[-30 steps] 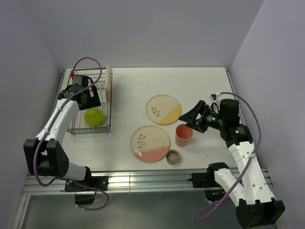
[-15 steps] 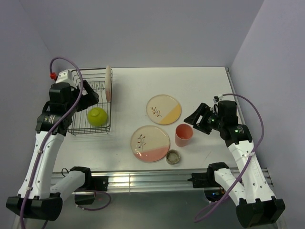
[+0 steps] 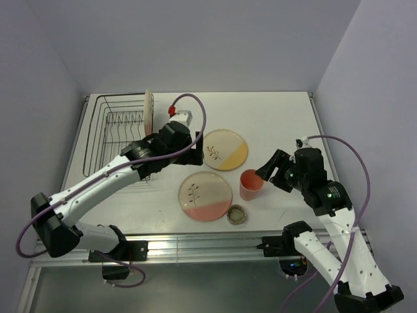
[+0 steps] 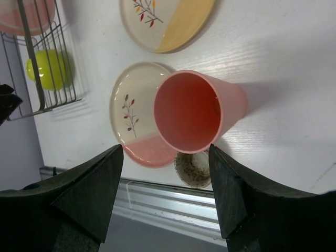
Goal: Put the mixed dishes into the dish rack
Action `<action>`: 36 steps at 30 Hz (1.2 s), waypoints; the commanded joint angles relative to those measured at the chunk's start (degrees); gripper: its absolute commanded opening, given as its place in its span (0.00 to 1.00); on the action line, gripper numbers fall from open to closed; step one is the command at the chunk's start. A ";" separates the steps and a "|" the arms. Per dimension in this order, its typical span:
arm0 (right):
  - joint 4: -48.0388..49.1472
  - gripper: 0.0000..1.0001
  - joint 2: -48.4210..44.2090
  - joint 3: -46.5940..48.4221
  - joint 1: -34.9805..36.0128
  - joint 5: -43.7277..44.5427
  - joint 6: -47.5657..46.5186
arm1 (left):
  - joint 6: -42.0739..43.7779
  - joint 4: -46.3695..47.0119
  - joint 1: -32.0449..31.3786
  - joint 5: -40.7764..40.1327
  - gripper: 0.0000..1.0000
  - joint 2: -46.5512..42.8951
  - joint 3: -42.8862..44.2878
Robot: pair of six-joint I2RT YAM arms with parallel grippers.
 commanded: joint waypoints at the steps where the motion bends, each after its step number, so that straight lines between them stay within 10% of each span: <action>1: -3.30 0.73 -2.24 1.38 0.29 5.67 0.12 | -1.86 5.95 -2.04 -0.83 0.99 2.03 0.76; 23: -0.93 0.61 -2.68 -8.56 1.17 6.65 2.92 | -2.92 7.19 -12.77 -3.19 0.99 0.54 -3.12; 36: 0.29 0.54 -5.86 -17.34 26.38 13.66 20.49 | -3.27 7.10 -12.77 -3.81 0.99 0.54 -5.66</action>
